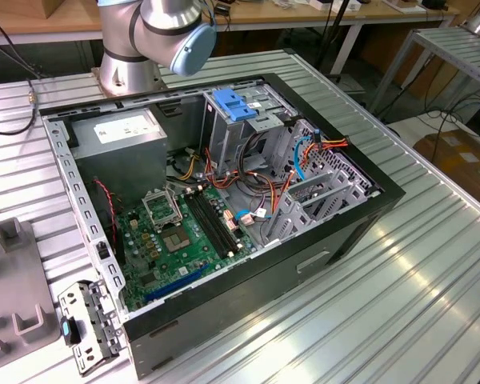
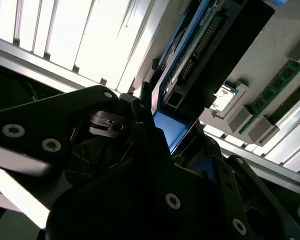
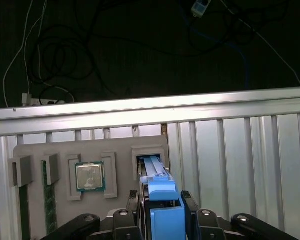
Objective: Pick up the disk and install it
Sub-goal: 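Pick up the disk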
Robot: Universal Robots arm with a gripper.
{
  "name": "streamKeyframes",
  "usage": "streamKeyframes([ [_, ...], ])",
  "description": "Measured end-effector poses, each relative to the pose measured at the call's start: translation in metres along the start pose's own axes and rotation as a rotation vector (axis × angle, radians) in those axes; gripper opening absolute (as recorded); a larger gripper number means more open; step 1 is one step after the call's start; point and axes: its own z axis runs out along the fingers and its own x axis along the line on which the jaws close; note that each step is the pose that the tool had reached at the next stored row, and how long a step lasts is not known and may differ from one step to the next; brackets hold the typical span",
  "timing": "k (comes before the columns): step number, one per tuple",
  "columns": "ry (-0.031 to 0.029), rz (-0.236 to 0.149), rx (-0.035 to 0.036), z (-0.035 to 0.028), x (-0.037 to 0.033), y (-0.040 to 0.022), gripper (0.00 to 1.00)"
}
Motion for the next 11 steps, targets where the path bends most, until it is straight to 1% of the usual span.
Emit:
streamKeyframes([
  [4, 0.0000, 0.000, 0.0000, 0.0002, 0.0000, 0.0000, 0.44],
  [5, 0.0000, 0.000, 0.0000, 0.0002, 0.0000, 0.0000, 0.38],
  [11, 0.0021, 0.000, 0.0002, 0.0008, 0.0000, 0.0000, 0.37],
])
